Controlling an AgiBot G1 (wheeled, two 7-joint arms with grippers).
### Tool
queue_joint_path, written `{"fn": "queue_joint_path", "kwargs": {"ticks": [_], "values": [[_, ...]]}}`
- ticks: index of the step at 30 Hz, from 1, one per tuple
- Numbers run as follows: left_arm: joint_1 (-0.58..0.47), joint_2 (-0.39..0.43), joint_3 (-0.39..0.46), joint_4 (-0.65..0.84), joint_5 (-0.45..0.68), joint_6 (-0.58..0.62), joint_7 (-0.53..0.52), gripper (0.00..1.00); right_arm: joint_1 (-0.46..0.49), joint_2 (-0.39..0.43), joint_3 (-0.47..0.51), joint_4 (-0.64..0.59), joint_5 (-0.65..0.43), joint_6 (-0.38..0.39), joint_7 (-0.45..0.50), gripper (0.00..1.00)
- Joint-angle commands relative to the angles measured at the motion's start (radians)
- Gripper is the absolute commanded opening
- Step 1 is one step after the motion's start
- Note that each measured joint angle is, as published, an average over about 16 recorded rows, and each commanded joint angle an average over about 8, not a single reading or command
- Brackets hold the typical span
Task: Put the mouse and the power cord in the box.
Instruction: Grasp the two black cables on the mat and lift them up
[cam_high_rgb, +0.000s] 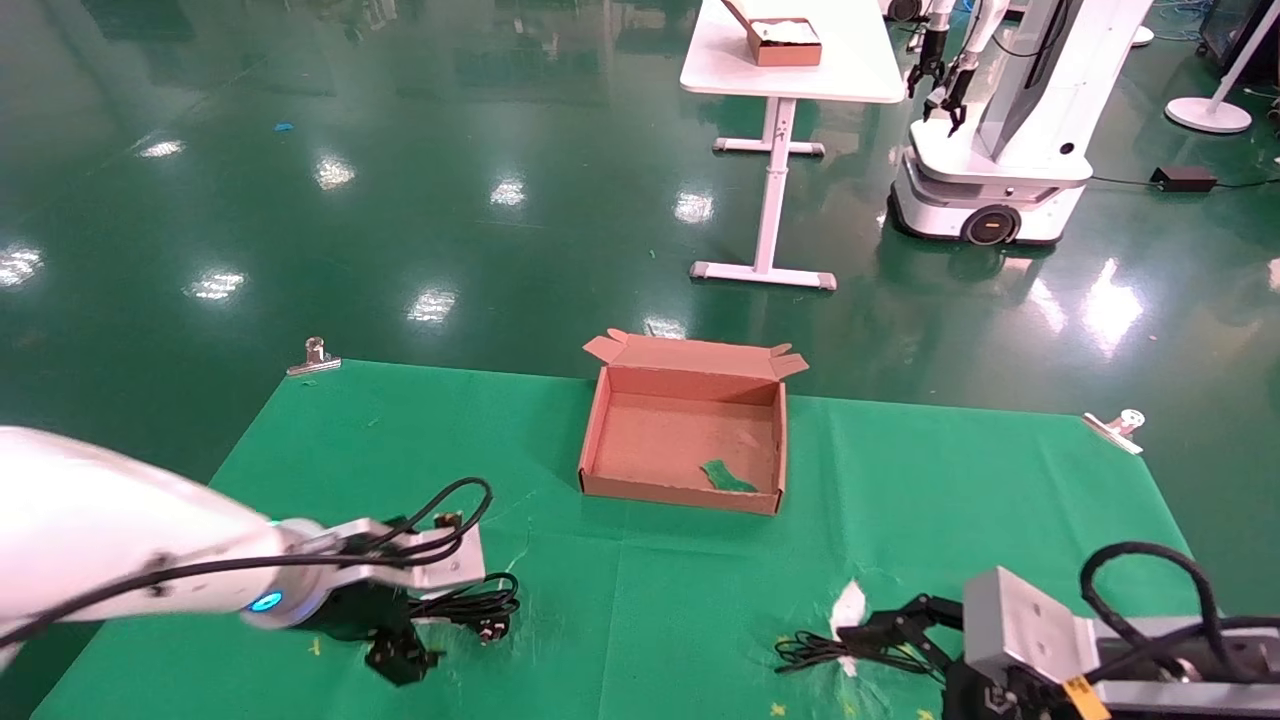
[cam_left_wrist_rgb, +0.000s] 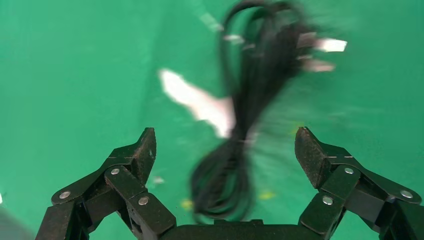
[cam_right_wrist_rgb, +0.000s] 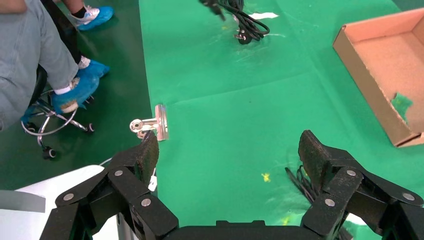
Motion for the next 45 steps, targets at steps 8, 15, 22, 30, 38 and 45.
{"fn": "queue_joint_path", "kwargs": {"ticks": [8,15,22,30,38,45], "values": [[-0.034,0.118,0.048,0.183,0.133,-0.066,-0.025,1.0,-0.017,0.011,0.005,0.001,0.012,0.006,0.003,1.0],[-0.046,0.14,0.052,0.251,0.145,-0.101,-0.002,1.0,-0.016,0.003,-0.003,0.002,-0.001,0.008,0.008,1.0],[-0.056,0.134,0.046,0.278,0.14,-0.121,0.016,1.0,-0.01,-0.006,-0.009,0.002,-0.009,0.007,0.014,1.0],[-0.056,0.133,0.044,0.296,0.128,-0.129,0.037,1.0,0.041,-0.022,-0.063,0.013,-0.139,-0.02,0.033,1.0],[-0.058,0.134,0.043,0.304,0.124,-0.131,0.044,1.0,0.252,-0.167,-0.214,-0.041,-0.519,-0.09,0.073,1.0],[-0.059,0.135,0.043,0.307,0.124,-0.132,0.046,1.0,0.382,-0.357,-0.302,-0.272,-0.708,-0.05,-0.044,1.0]]}}
